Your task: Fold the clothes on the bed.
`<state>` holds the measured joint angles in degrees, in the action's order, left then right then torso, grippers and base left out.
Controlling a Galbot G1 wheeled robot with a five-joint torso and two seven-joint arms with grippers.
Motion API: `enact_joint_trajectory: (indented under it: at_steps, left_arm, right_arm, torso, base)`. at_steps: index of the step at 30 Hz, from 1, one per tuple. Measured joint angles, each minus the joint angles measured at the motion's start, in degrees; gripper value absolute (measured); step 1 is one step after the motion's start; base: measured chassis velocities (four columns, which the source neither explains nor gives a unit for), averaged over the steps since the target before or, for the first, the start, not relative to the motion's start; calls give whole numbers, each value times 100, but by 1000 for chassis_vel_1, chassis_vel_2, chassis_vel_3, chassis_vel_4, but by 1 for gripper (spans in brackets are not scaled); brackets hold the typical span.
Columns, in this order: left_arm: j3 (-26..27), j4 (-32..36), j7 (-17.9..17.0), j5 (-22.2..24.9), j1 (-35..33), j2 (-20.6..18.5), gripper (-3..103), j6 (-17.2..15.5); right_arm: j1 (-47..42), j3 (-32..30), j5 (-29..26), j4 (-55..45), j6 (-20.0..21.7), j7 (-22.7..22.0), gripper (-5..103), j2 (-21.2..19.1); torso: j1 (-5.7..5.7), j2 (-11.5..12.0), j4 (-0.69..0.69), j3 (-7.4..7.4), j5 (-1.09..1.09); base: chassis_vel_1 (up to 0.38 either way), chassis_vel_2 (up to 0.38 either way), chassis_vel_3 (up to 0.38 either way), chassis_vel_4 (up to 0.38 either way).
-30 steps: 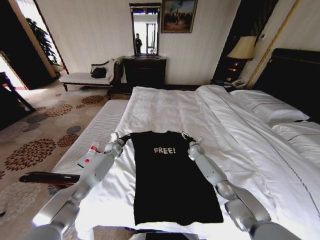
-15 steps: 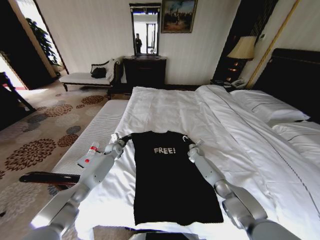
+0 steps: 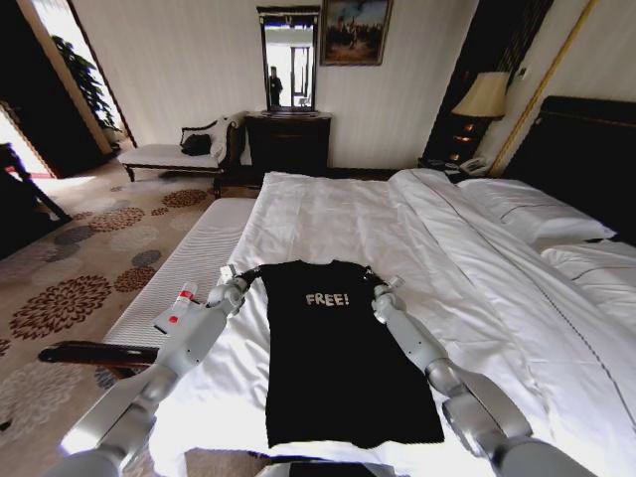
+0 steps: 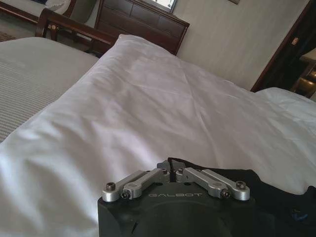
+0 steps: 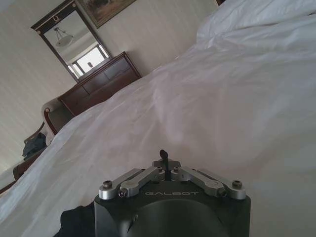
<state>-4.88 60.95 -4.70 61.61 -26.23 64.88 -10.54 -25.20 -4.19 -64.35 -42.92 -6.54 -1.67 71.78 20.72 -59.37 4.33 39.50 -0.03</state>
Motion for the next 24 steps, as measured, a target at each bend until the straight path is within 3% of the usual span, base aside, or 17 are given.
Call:
enact_joint_trajectory:
  at_steps: [12, 19, 24]
  left_arm:
    - [-265, -148, -103, 434, 824, -212, 0, 5]
    - [-526, -334, -90, 700, 1444, -229, 0, 22]
    - [-595, 19, -147, 948, 1464, -325, 0, 24]
  right_arm:
    - [531, 171, -788, -783, -350, -80, 0, -248]
    - [874, 256, -964, -934, -483, -187, 0, -388]
    - [855, 269, -1074, -1315, -540, -488, 0, -545]
  torso:
    - [0, 0, -4, 0, -1]
    - [1, 0, 1, 0, 1]
    - [2, 0, -4, 0, 1]
  base:
    - [0, 0, 0, 0]
    - [0, 0, 0, 0]
    - [0, 0, 0, 0]
